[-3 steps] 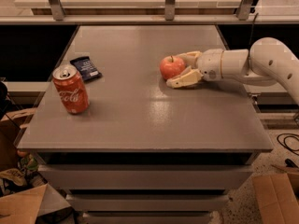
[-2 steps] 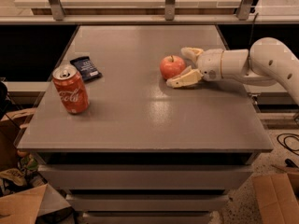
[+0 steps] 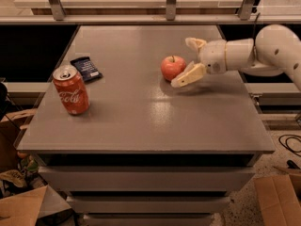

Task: Move apple near coke can

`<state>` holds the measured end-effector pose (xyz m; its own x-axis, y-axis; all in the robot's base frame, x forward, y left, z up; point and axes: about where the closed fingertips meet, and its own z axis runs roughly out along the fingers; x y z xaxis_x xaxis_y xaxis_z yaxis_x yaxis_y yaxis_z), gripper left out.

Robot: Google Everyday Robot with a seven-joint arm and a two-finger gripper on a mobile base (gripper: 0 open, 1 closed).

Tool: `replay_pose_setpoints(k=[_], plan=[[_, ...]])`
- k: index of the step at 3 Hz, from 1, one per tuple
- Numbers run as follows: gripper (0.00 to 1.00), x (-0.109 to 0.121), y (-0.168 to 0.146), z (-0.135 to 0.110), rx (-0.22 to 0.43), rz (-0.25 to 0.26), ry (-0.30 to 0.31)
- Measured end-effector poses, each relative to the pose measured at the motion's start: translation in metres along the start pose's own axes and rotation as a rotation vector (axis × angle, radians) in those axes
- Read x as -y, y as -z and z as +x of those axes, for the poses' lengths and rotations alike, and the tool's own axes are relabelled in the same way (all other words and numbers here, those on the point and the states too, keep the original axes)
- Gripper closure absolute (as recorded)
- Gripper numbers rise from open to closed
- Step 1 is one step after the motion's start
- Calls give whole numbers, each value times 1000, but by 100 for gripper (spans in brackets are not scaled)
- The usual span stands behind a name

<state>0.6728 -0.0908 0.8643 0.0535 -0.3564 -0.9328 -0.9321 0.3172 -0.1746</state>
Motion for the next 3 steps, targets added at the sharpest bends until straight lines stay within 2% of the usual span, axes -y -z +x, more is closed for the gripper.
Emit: replay_pose_setpoints(k=[1, 2, 3], plan=[[0, -8, 8, -46, 4, -83, 55], [0, -13, 12, -69, 8, -131, 82], [0, -17, 13, -74, 5, -160, 82]])
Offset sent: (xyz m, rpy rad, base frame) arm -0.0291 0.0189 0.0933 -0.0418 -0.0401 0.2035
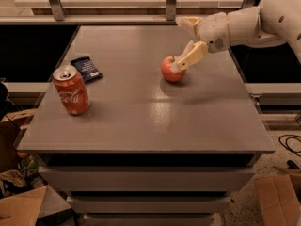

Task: Move apple near coke can

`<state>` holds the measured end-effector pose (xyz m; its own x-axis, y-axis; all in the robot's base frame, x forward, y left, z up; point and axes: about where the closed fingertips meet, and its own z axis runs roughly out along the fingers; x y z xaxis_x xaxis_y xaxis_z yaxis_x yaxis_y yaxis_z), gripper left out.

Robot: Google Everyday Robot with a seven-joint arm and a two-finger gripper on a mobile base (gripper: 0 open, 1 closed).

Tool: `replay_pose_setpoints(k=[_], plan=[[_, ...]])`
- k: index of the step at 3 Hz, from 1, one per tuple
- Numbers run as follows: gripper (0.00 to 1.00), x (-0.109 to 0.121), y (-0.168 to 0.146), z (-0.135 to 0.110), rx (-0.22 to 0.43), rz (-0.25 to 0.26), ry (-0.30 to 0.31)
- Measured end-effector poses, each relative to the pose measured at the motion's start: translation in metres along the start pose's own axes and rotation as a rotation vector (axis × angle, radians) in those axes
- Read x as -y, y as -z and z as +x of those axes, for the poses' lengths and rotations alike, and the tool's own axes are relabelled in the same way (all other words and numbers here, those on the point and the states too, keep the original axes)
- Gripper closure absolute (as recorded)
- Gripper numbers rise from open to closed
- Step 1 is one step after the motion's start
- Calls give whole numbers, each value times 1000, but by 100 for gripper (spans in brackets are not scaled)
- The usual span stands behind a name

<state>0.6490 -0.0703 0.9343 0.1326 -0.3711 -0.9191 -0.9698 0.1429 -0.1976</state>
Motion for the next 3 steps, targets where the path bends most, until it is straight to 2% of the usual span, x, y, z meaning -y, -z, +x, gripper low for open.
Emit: replay_pose_setpoints(k=[2, 3], plan=[[0, -7, -15, 33, -37, -32, -65], [0, -7, -22, 45, -33, -35, -82]])
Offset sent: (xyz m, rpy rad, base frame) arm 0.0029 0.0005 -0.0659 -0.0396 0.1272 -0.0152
